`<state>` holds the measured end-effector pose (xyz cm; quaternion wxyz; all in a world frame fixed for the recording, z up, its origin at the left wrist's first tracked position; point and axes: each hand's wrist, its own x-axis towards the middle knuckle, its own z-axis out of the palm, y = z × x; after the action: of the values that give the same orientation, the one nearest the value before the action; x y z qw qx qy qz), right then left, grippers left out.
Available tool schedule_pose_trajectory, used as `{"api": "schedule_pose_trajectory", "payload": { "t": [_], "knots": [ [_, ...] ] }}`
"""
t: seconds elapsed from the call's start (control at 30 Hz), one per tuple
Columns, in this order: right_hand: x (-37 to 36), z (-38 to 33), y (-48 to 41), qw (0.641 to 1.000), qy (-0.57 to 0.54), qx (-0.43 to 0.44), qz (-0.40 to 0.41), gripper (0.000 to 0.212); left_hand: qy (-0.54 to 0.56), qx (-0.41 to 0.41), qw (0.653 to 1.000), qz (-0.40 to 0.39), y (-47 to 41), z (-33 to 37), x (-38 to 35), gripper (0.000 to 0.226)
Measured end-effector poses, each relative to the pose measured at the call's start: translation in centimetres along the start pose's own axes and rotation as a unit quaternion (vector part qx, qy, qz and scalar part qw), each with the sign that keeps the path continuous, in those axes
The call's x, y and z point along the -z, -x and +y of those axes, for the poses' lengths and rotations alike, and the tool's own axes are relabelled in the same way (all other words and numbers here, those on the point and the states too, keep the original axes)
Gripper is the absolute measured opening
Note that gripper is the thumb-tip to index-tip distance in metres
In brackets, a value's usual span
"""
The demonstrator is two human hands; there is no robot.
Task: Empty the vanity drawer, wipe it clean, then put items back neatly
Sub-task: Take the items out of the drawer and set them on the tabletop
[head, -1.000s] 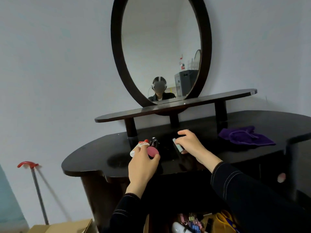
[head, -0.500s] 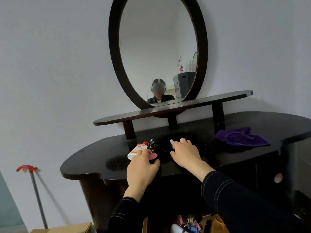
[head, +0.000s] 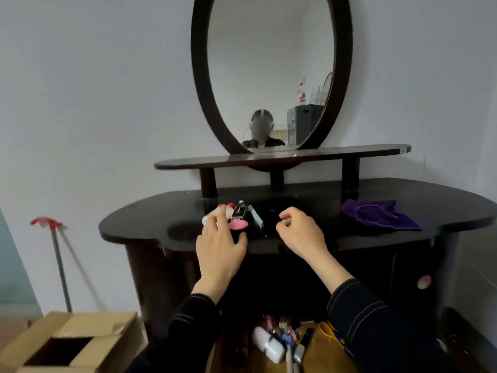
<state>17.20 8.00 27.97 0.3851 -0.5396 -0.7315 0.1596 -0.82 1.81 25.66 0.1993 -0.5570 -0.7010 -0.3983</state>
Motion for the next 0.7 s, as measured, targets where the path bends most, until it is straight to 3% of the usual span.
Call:
{"api": "schedule_pose_trajectory", "payload": {
  "t": [0.07, 0.13, 0.2, 0.27, 0.33, 0.4, 0.43, 0.47, 0.53, 0.7],
  "knots": [
    [-0.1, 0.5, 3.5, 0.982, 0.128, 0.071, 0.120, 0.025, -0.017, 0.005, 0.998, 0.054, 2.0, 0.7, 0.3, 0.060],
    [-0.4, 1.8, 7.0, 0.956, 0.170, 0.142, 0.190, 0.032, -0.037, -0.033, 0.996, 0.074, 5.0, 1.0, 0.3, 0.051],
    [-0.5, 4.0, 10.0, 0.945, 0.161, 0.200, 0.202, 0.036, -0.042, -0.078, 0.995, 0.055, 8.1, 0.9, 0.1, 0.054],
    [-0.6, 7.1, 13.0, 0.947, 0.126, 0.230, 0.186, 0.045, 0.022, -0.073, 0.996, 0.041, 11.0, 0.8, -0.1, 0.063],
    [-0.8, 10.8, 16.1, 0.971, 0.063, 0.186, 0.135, 0.041, 0.161, -0.040, 0.986, -0.001, 14.3, 0.6, -1.1, 0.052],
    [-1.4, 13.9, 18.6, 0.995, 0.079, 0.052, 0.008, 0.029, 0.228, -0.003, 0.962, -0.150, 18.1, 0.3, -3.1, 0.036],
    [-1.9, 15.2, 19.5, 0.989, 0.131, -0.031, -0.069, 0.025, 0.216, 0.008, 0.946, -0.241, 19.9, 0.0, -4.5, 0.031],
    [-2.3, 16.2, 20.1, 0.968, 0.195, -0.094, -0.130, 0.024, 0.194, 0.021, 0.927, -0.319, 21.4, -0.2, -6.1, 0.024],
    [-3.1, 17.8, 20.8, 0.924, 0.300, -0.139, -0.192, 0.026, 0.182, 0.060, 0.891, -0.412, 23.4, -0.3, -9.1, 0.017],
    [-5.4, 20.1, 21.4, 0.850, 0.399, -0.167, -0.299, 0.036, 0.207, 0.064, 0.819, -0.531, 24.7, 0.0, -13.1, 0.023]
  ]
}}
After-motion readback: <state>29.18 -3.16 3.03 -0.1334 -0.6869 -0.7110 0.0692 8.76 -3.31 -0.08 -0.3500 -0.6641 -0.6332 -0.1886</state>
